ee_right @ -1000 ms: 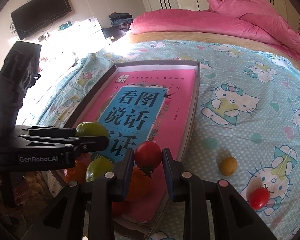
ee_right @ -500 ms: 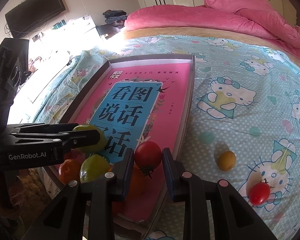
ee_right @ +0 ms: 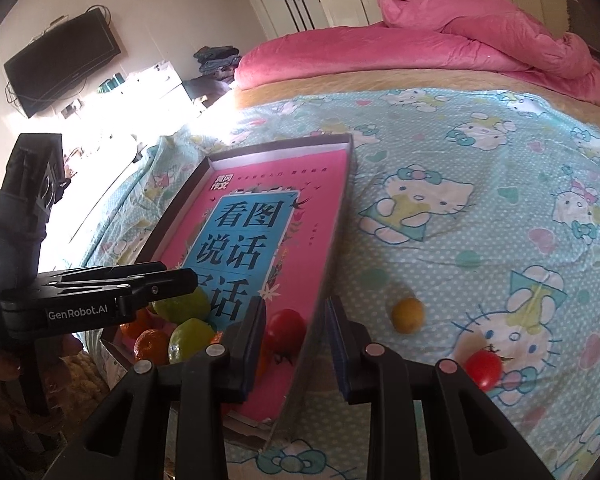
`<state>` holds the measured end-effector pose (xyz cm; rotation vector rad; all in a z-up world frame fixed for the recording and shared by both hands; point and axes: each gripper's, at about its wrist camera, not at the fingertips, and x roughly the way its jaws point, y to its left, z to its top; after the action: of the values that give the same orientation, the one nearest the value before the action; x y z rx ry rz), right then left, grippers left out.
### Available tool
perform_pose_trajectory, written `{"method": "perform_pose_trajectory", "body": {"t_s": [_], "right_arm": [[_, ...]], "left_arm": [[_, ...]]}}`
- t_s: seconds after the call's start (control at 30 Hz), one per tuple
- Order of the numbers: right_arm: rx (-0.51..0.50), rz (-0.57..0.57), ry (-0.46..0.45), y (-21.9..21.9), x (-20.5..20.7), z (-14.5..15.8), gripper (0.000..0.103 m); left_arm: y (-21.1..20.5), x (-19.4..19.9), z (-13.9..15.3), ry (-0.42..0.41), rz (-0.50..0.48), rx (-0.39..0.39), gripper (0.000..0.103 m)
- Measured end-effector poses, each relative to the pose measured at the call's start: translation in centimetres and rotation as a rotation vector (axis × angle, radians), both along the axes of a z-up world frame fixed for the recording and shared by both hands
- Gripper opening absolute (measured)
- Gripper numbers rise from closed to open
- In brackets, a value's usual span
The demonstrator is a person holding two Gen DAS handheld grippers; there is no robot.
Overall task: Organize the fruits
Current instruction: 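Lower and release the pear on the book while the right tool releases the tomato, then move the left tool to the small yellow kiwi while the right tool approaches the last tomato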
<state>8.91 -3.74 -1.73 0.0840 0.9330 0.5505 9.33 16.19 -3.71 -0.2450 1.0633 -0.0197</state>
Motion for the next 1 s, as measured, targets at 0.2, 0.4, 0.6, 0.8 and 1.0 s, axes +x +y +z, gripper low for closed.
{"method": "perform_pose_trajectory", "body": {"t_s": [0.2,0.4,0.6,0.8,1.0], "right_arm": [[0.038,-0.046,0.002,-2.5,-0.1,1.0,0.038],[0.028,-0.098,-0.027,-5.0,-0.2,2.1,0.049],[-0.020,-0.126,-0.053,-7.6,-1.0,2.6,0.050],[-0.077,-0.135,-0.068,-9.5,-1.7,2.6,0.054],[-0.079,-0.127,-0.056,-10.1,-2.0,2.1,0.055]], "left_arm": [[-0.5,-0.3,1.0,-0.039,-0.008,-0.012,0.060],[-0.8,-0.6,2.1,-0.078,-0.019,-0.014,0.066],[-2.3,-1.0,3.2,-0.122,-0.056,-0.008,0.067],[-4.5,-1.5,3.9,-0.138,-0.109,0.002,0.067],[-7.0,-1.5,4.0,-0.128,-0.165,-0.024,0.071]]}}
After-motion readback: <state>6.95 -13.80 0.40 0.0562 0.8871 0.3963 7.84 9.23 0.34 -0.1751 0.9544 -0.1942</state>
